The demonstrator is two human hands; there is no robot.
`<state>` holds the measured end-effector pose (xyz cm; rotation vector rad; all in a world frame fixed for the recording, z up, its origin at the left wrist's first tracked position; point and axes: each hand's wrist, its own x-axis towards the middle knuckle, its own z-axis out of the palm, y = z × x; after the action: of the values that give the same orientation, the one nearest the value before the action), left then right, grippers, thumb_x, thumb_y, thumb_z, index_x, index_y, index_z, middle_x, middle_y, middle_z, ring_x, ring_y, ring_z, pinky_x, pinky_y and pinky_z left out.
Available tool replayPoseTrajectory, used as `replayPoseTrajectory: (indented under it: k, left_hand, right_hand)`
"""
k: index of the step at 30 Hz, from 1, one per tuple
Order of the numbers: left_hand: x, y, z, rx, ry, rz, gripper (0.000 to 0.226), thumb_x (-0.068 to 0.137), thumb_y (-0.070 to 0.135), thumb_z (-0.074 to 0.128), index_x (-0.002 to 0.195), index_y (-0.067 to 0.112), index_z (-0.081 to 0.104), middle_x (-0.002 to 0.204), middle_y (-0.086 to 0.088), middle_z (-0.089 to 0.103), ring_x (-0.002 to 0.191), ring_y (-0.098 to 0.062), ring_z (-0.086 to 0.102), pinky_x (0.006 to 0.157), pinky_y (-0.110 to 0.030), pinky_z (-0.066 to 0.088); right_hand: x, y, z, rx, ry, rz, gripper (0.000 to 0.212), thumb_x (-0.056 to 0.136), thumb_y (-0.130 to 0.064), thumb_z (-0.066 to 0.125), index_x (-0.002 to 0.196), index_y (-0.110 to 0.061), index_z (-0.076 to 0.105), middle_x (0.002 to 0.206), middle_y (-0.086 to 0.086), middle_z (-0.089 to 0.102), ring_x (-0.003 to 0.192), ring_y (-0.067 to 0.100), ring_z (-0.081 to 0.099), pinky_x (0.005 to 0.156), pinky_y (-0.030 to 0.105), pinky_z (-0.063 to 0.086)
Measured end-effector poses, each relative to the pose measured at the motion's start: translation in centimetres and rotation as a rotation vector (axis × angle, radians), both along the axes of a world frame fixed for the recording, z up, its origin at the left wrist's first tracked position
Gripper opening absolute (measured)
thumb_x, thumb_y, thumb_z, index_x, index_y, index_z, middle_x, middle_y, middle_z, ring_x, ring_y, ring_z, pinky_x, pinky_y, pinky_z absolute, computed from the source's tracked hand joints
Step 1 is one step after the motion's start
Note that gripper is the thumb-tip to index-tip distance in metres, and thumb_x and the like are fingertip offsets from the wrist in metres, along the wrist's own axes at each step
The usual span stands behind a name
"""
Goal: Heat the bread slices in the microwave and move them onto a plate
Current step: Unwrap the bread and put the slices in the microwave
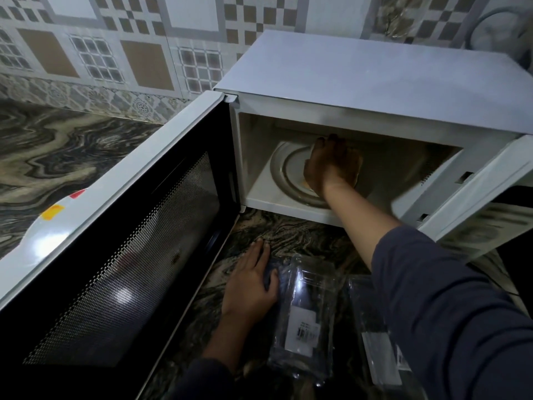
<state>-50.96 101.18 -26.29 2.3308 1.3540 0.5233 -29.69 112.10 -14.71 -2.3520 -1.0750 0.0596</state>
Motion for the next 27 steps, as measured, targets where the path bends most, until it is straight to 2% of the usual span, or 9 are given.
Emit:
replayPoseTrajectory:
  k: [1,5,9,11,13,16,19,23,27]
  left_hand:
    - [0.0,0.0,0.0,0.001,0.001,-0.002,0.061,0.089,0.042,0.035,0.146,0.023,0.026,0.157,0.006,0.017,0.144,-0.007,0.014,0.114,-0.019,0.009]
    - [0.2,0.1,0.2,-0.017,-0.007,0.001,0.059,0.093,0.040,0.038,0.147,0.022,0.024,0.157,0.005,0.016,0.144,-0.008,0.012,0.115,-0.021,0.009]
    - [-0.1,-0.2,0.5,-0.021,-0.012,-0.008,0.059,0.093,0.038,0.040,0.147,0.021,0.024,0.157,0.004,0.016,0.144,-0.008,0.012,0.111,-0.017,0.004]
    - [-0.1,-0.2,0.6,-0.038,-0.045,-0.012,0.059,0.093,0.036,0.043,0.147,0.019,0.026,0.156,0.004,0.020,0.144,-0.009,0.015,0.109,-0.015,0.004]
    - [-0.3,-0.3,0.9,-0.045,-0.096,-0.018,0.054,0.092,0.030,0.047,0.142,0.015,0.036,0.152,0.001,0.031,0.141,-0.012,0.024,0.108,-0.014,0.008]
    - [-0.8,-1.2,1.3,-0.088,-0.271,0.034,0.032,0.091,0.020,0.053,0.120,0.009,0.062,0.131,-0.007,0.058,0.123,-0.020,0.050,0.101,-0.016,0.028]
    - [-1.8,-2.9,1.3,-0.228,-0.476,0.159,0.021,0.092,0.019,0.052,0.096,0.008,0.070,0.100,-0.012,0.070,0.094,-0.028,0.063,0.081,-0.027,0.044]
    - [-3.1,-5.8,2.0,-0.351,-0.585,0.277,0.030,0.096,0.026,0.046,0.091,0.005,0.067,0.090,-0.016,0.069,0.085,-0.030,0.063,0.070,-0.027,0.040]
    - [-4.1,-9.2,3.5,-0.524,-0.619,0.265,0.037,0.096,0.032,0.045,0.085,0.002,0.064,0.079,-0.009,0.062,0.077,-0.021,0.056,0.063,-0.025,0.031]
  right_hand:
    - [-0.1,-0.4,0.0,0.001,-0.089,0.054,0.044,0.088,-0.044,0.033,0.126,-0.024,0.044,0.134,0.009,0.047,0.123,0.033,0.042,0.106,0.048,0.025]
    - [-1.3,-2.0,0.1,0.056,-0.032,0.102,0.048,0.086,-0.027,0.048,0.131,-0.016,0.039,0.140,0.016,0.031,0.130,0.035,0.028,0.108,0.044,0.014]
    - [-2.7,-5.1,0.8,-0.022,-0.118,0.097,0.048,0.086,-0.052,0.043,0.123,-0.022,0.048,0.128,0.010,0.045,0.120,0.033,0.044,0.099,0.048,0.038]
    - [-4.2,-7.6,1.6,-0.003,-0.112,0.202,0.046,0.088,-0.034,0.052,0.130,-0.018,0.043,0.138,0.013,0.034,0.127,0.035,0.036,0.103,0.050,0.038]
    - [-5.3,-10.2,1.5,0.050,-0.122,0.216,0.050,0.084,-0.017,0.060,0.131,-0.012,0.042,0.141,0.012,0.028,0.129,0.033,0.033,0.100,0.040,0.040]
    - [-7.8,-14.7,0.6,0.136,-0.019,0.153,0.039,0.086,-0.017,0.060,0.122,-0.009,0.049,0.134,0.009,0.034,0.126,0.025,0.035,0.096,0.028,0.036]
    - [-10.8,-19.5,-1.0,0.203,0.071,0.131,0.035,0.083,-0.012,0.063,0.116,-0.005,0.055,0.124,0.012,0.044,0.120,0.026,0.043,0.093,0.020,0.032]
    - [-14.0,-24.7,-2.9,0.275,0.194,0.090,0.043,0.085,-0.008,0.061,0.127,-0.004,0.049,0.131,0.011,0.043,0.121,0.022,0.044,0.087,0.004,0.020]
    - [-16.5,-27.7,-5.4,0.274,0.238,0.059,0.051,0.089,-0.007,0.055,0.137,-0.005,0.038,0.140,0.012,0.039,0.129,0.024,0.040,0.099,0.015,0.026]
